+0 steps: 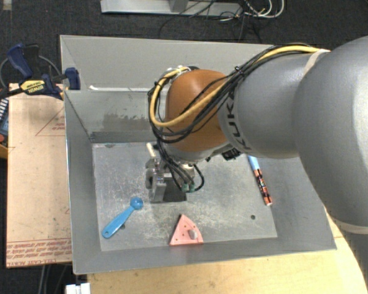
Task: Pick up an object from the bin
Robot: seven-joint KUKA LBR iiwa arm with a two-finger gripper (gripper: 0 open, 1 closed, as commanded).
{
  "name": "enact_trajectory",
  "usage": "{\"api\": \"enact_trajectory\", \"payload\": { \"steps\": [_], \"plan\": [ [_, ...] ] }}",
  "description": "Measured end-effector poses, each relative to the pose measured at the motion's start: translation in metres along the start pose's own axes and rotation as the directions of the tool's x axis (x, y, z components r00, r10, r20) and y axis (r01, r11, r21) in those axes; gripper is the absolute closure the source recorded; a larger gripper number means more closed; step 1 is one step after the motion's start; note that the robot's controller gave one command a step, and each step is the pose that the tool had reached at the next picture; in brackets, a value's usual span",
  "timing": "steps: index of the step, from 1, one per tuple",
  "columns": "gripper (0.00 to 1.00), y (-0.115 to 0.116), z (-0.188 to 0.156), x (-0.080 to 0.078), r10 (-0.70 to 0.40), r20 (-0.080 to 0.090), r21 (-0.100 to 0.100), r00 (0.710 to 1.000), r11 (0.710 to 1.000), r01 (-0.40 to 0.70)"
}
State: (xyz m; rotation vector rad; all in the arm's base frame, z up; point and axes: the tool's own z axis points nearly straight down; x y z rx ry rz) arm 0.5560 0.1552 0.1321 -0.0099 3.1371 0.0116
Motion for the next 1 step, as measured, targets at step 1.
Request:
{"api": "enact_trajectory", "payload": {
  "steps": [1],
  "plan": [
    [1.0,0.0001,-0.0025,-0.0002,0.0,0.0,0.0,1.0,1.0,0.0]
  ]
}}
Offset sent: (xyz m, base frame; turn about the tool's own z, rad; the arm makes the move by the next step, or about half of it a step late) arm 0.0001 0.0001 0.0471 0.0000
